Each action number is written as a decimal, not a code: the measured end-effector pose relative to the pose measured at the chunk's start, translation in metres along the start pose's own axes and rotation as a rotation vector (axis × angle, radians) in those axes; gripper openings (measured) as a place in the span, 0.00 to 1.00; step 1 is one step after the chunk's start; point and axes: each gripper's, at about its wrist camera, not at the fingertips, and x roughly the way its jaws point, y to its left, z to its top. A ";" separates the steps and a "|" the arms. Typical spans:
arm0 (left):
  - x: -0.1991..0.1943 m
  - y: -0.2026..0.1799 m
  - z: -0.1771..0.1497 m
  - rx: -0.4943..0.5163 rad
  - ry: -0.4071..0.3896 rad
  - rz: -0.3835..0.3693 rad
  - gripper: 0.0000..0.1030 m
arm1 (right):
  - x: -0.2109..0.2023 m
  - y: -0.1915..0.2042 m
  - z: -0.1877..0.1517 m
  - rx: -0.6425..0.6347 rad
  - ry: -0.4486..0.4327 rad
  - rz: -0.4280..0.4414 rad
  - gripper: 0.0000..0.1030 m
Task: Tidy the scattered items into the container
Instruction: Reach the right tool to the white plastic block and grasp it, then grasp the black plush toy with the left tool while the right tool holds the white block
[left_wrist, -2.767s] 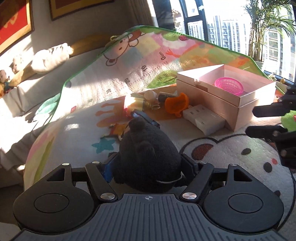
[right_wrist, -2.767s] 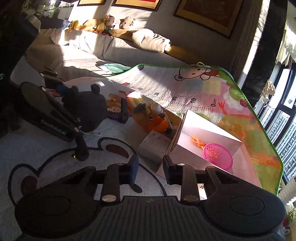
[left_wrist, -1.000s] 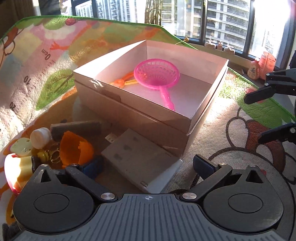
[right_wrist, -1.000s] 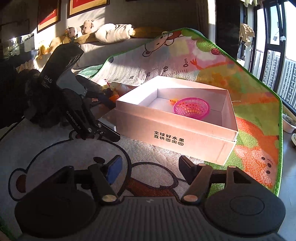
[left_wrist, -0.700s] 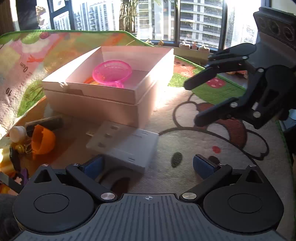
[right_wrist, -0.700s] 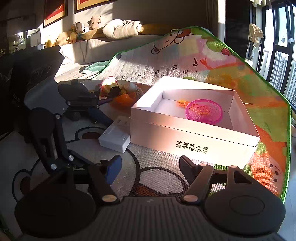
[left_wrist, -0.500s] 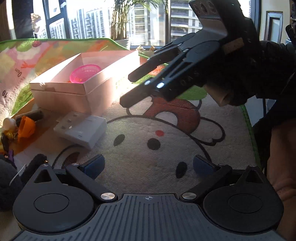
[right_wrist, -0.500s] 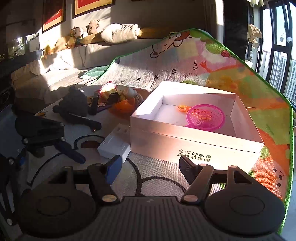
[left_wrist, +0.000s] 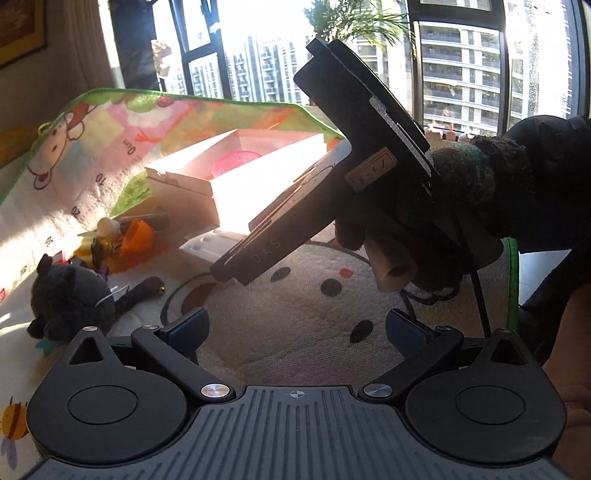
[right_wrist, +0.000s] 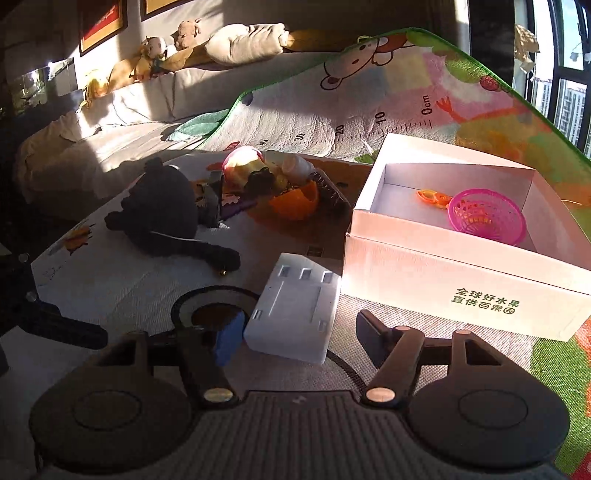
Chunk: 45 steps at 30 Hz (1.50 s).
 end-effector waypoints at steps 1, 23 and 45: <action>0.000 0.002 -0.003 -0.004 0.012 0.010 1.00 | 0.000 0.000 -0.001 -0.006 -0.004 -0.003 0.47; 0.047 0.117 0.022 -0.399 0.050 0.656 1.00 | -0.120 -0.084 -0.081 0.001 -0.062 -0.320 0.67; 0.006 0.035 0.040 -0.419 -0.103 0.174 0.82 | -0.100 -0.086 -0.079 0.149 -0.080 -0.236 0.85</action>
